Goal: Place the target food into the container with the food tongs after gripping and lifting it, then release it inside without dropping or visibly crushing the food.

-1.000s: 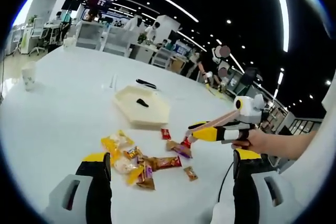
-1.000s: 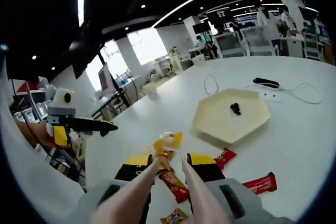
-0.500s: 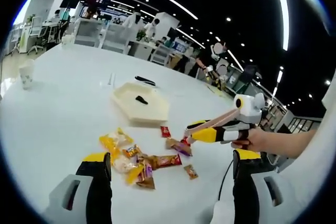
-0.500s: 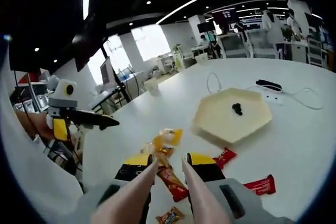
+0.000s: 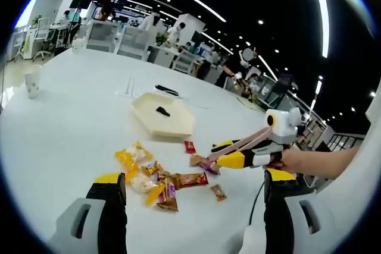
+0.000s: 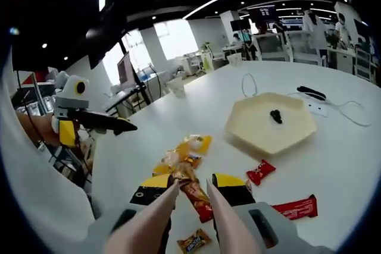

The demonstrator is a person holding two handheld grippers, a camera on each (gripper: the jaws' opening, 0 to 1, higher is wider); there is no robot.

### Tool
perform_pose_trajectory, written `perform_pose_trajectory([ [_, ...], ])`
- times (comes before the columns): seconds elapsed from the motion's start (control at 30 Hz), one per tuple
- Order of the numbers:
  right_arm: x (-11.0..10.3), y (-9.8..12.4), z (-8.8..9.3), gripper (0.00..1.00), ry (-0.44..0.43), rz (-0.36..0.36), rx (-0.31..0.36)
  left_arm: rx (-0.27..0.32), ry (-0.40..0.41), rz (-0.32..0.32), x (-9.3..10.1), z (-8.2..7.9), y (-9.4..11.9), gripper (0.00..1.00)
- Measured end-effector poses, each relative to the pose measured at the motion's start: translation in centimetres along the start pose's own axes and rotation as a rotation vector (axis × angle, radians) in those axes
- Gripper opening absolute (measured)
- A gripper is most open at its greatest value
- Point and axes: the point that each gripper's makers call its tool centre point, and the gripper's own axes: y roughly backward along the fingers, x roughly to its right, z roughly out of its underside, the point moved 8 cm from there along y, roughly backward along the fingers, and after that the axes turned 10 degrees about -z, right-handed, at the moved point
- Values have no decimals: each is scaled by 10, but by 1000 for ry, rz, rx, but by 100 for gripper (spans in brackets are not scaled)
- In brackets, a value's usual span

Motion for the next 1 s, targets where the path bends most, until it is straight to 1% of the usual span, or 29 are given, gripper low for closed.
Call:
perform_pose_trajectory([
  [0.2,0,-2,3,26,-2,6,-4,2,-2,0,-1,1,1,97],
  [0.5,1,-4,13,26,9,23,-35,0,-7,4,0,2,2,97],
  [0.87,4,-6,17,26,9,31,-53,-1,-15,8,1,3,2,97],
  [1.0,4,-9,19,26,23,28,-70,-1,-20,11,2,4,2,98],
])
